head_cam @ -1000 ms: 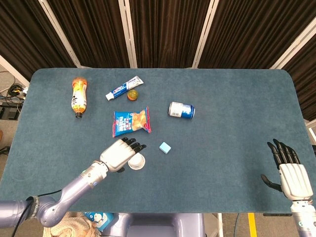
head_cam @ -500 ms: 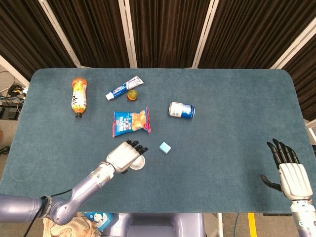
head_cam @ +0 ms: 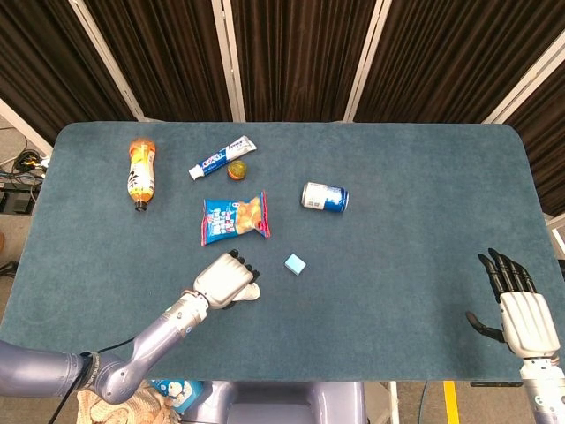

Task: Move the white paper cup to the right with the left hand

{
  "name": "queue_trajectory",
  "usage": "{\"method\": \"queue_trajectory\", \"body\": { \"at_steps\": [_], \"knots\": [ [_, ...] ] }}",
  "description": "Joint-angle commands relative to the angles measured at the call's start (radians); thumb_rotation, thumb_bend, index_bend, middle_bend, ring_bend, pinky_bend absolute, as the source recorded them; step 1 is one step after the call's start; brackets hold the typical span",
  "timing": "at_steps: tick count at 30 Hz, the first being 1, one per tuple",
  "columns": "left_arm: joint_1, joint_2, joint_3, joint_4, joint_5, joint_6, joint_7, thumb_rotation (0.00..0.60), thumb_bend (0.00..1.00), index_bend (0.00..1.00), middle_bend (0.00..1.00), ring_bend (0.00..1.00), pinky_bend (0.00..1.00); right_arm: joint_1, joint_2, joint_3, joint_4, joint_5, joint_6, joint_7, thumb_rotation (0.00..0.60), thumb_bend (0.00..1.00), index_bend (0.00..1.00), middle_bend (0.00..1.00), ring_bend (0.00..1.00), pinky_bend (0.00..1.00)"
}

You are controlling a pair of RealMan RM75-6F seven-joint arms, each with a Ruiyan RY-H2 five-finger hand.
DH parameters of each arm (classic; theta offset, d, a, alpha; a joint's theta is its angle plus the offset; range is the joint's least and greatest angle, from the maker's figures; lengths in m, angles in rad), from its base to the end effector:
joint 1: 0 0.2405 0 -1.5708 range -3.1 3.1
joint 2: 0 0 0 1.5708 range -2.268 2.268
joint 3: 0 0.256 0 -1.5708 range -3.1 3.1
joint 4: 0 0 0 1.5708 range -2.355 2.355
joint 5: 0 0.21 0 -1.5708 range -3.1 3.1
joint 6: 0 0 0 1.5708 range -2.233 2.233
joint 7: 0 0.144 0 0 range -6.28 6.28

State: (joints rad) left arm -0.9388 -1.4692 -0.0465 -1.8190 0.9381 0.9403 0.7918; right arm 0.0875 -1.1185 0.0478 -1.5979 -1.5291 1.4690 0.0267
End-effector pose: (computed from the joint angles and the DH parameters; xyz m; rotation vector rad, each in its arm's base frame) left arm -0.0780 0.2889 -0.0307 -2.2670 -0.6249 -0.7279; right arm -0.3106 -0.1815 0.1566 1.4153 -0.9130 0.9224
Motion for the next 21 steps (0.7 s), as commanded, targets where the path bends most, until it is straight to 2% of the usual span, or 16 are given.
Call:
{"method": "queue_trajectory", "body": {
  "at_steps": [1, 7, 12, 21],
  "knots": [
    [-0.005, 0.017, -0.003, -0.011, 0.009, 0.002, -0.008, 0.6, 0.26, 0.41, 0.5, 0.37, 0.47, 0.0, 0.0, 0.0, 0.0, 0.001, -0.001, 0.0, 0.6, 0.24, 0.0, 0.0, 0.0, 0.09],
    [-0.029, 0.054, -0.042, -0.036, 0.029, 0.012, -0.019, 0.6, 0.26, 0.37, 0.46, 0.36, 0.46, 0.0, 0.001, 0.0, -0.003, 0.004, -0.004, 0.001, 0.6, 0.24, 0.0, 0.0, 0.0, 0.09],
    [-0.072, 0.063, -0.087, -0.03, 0.005, -0.002, -0.014, 0.6, 0.25, 0.33, 0.4, 0.35, 0.45, 0.0, 0.004, 0.0, -0.007, 0.007, -0.007, 0.006, 0.6, 0.24, 0.0, 0.0, 0.0, 0.09],
    [-0.164, -0.005, -0.116, 0.038, -0.075, -0.038, 0.031, 0.6, 0.24, 0.32, 0.38, 0.32, 0.39, 0.001, 0.009, 0.0, -0.011, 0.009, -0.013, 0.028, 0.6, 0.24, 0.0, 0.0, 0.0, 0.09]
  ]
}}
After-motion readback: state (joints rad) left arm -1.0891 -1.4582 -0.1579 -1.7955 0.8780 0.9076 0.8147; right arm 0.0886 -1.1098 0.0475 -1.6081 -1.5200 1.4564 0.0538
